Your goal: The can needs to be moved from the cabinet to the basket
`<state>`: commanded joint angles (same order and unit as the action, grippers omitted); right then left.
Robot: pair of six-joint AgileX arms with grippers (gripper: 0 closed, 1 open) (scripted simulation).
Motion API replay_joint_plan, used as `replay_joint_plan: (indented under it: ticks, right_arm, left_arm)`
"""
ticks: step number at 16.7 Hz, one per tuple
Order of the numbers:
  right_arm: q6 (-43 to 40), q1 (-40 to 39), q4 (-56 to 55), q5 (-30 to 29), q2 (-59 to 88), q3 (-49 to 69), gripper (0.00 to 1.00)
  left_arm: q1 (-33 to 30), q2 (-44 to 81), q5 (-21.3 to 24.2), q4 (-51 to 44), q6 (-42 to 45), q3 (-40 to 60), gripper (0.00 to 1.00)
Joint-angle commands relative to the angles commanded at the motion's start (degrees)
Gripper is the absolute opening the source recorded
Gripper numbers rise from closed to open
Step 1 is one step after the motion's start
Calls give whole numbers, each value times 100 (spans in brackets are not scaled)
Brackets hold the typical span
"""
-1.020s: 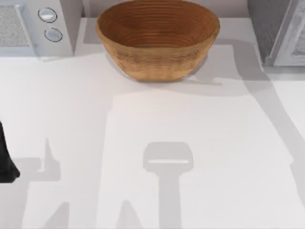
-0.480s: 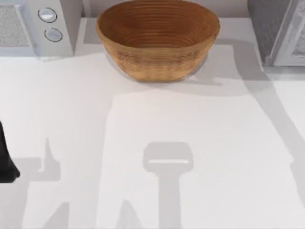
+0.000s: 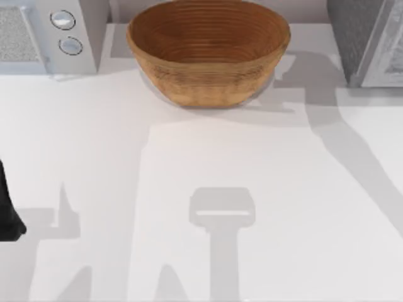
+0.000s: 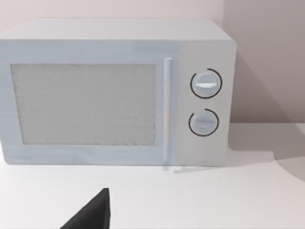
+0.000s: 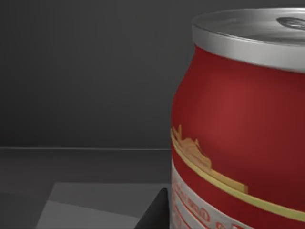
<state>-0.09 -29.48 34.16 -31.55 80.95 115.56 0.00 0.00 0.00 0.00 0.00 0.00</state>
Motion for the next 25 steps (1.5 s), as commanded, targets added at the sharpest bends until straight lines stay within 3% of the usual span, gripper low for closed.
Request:
replay_joint_plan:
  ticks: [5, 14, 19, 25]
  right_arm:
    - [60, -829, 893, -763, -744, 134, 0]
    - [63, -733, 804, -667, -1027, -272, 0]
    - [32, -117, 135, -49, -2162, -2084, 0]
    - [23, 1004, -1178, 1104, -4344, -6021, 0]
  left_arm:
    - [0, 0, 0, 0, 0, 0, 100]
    - [0, 0, 0, 0, 0, 0, 100]
    - [0, 0, 0, 0, 0, 0, 100]
    - [0, 0, 0, 0, 0, 0, 100]
